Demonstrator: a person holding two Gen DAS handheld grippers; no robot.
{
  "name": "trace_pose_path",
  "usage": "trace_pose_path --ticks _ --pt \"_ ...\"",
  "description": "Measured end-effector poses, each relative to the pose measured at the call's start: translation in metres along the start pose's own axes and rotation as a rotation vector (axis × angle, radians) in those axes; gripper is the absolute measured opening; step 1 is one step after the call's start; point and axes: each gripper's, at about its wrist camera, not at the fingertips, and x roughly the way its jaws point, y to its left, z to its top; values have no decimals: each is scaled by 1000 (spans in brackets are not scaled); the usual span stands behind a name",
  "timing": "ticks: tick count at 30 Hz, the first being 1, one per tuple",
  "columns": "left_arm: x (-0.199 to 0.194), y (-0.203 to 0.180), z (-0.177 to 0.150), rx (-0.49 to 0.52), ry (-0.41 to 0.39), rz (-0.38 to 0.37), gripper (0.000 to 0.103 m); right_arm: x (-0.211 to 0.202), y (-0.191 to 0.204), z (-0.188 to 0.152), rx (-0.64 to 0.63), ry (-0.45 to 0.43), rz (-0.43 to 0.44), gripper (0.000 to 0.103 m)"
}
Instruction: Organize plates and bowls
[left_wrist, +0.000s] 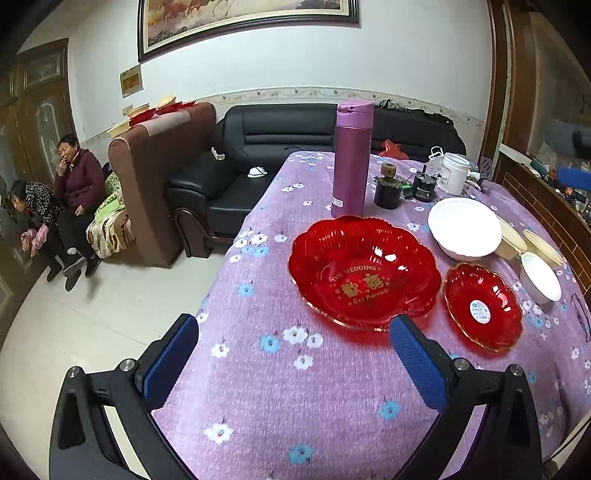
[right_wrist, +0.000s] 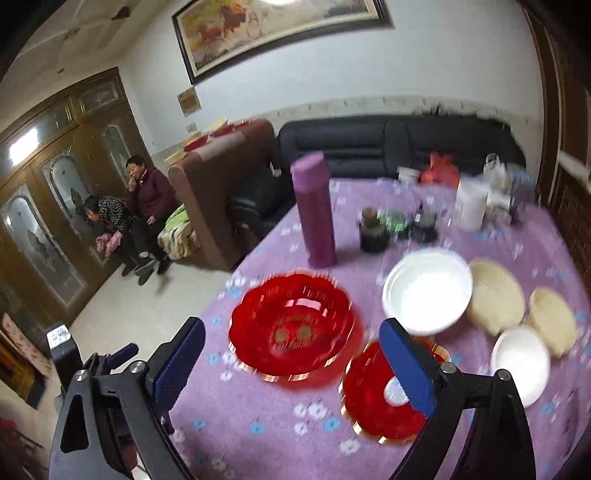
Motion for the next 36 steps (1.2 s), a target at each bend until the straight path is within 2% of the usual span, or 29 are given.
trace_pose_path --ticks 2,5,9,15,16,18,19,20,22,23,24,25,28,29,32,36 --pt "12 0 1 -11 17 6 103 15 -7 -5 21 29 -8 103" --pt "31 1 2 -16 52 21 103 52 -20 -23 78 137 27 103" --pt "50 3 4 -23 82 27 103 91 -30 -44 104 222 -15 103" --pt "75 14 14 -59 110 -18 101 125 -42 -52 174 291 40 103" --pt "78 14 16 -59 112 -20 99 127 -43 -52 176 290 43 102" --pt "84 15 19 -63 115 -29 84 131 -44 -51 176 293 48 98" --pt "87 14 20 -66 124 -33 75 133 -44 -50 179 296 55 91" --pt "92 15 22 -69 139 -40 70 136 -46 -50 185 301 65 78" --pt "98 15 25 -76 148 -65 70 143 -50 -49 200 329 69 71" --pt "101 14 26 -75 147 -73 69 147 -53 -50 213 338 65 71" --pt "104 14 28 -73 149 -70 67 149 -55 -50 221 340 61 71" --pt "107 14 28 -72 155 -66 60 151 -57 -50 226 339 60 70" --pt "120 16 29 -86 185 -80 49 159 -63 -50 233 346 65 49" --pt "124 17 29 -90 194 -88 43 162 -65 -51 246 351 66 49" --pt "131 19 30 -110 207 -128 41 169 -73 -51 268 352 65 47" --pt "143 19 32 -122 223 -134 34 174 -80 -49 270 338 38 47"
